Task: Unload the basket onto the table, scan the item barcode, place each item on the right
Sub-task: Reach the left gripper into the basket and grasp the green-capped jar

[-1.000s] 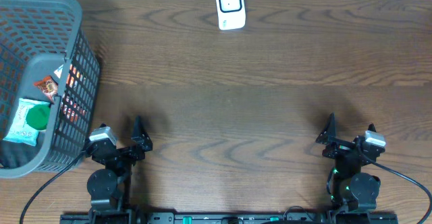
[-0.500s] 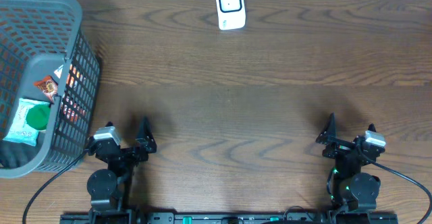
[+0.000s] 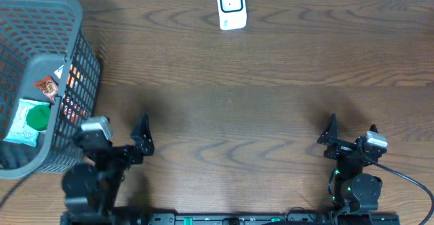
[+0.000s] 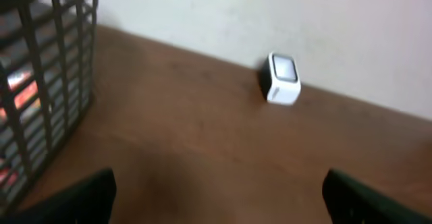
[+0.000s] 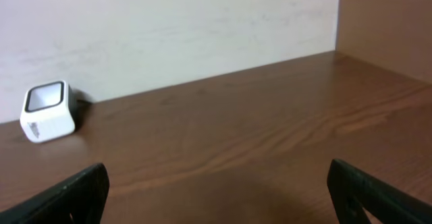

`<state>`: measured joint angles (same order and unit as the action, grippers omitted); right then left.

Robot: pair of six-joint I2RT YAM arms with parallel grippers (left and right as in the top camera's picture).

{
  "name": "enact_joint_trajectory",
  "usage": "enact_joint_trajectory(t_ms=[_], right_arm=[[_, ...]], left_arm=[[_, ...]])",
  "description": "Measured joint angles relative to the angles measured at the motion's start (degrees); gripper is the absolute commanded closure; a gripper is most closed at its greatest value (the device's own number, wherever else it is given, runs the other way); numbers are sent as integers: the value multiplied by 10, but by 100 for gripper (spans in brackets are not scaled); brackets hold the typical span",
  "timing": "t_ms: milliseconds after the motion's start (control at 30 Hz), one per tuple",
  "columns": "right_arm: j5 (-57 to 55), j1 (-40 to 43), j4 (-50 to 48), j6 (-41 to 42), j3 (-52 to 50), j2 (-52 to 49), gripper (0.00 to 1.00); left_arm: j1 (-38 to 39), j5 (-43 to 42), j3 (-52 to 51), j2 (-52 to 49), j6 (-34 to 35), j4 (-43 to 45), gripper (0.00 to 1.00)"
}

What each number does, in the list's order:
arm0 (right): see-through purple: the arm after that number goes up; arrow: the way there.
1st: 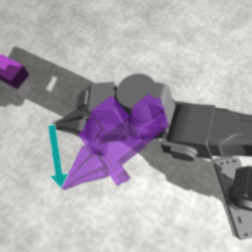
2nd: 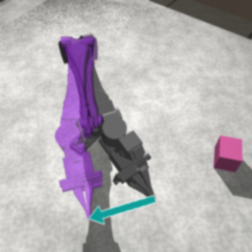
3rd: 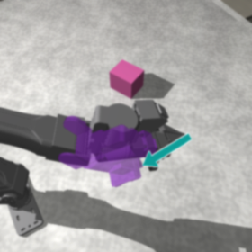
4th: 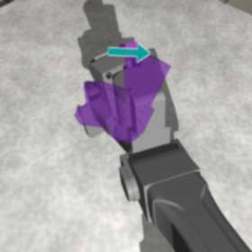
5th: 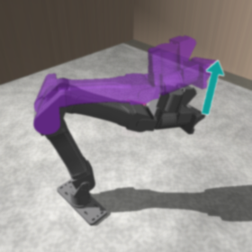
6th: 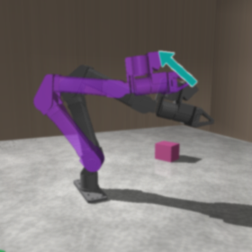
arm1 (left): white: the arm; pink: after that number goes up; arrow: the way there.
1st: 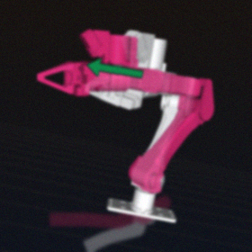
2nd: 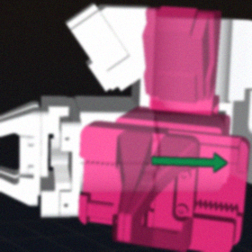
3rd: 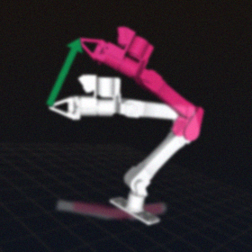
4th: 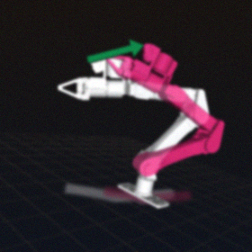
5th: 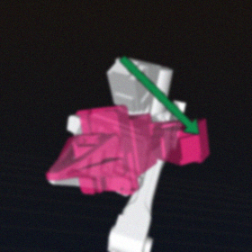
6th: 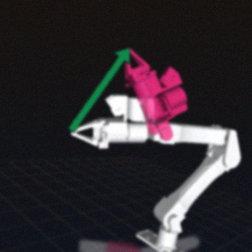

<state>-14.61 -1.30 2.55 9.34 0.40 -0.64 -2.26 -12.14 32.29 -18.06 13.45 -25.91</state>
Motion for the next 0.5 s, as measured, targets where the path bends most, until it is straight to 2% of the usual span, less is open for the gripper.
enact_joint_trajectory(t_ms=[200, 400, 500], right_arm=[[0, 0, 0, 0, 0, 0, 1], [0, 0, 0, 0, 0, 0, 1], [0, 0, 0, 0, 0, 0, 1]], left_arm=[[0, -15, 182, -170, -4, -146, 2], [0, -100, 268, -270, -8, -139, 2], [-3, -115, 317, -301, -9, -148, 2]])
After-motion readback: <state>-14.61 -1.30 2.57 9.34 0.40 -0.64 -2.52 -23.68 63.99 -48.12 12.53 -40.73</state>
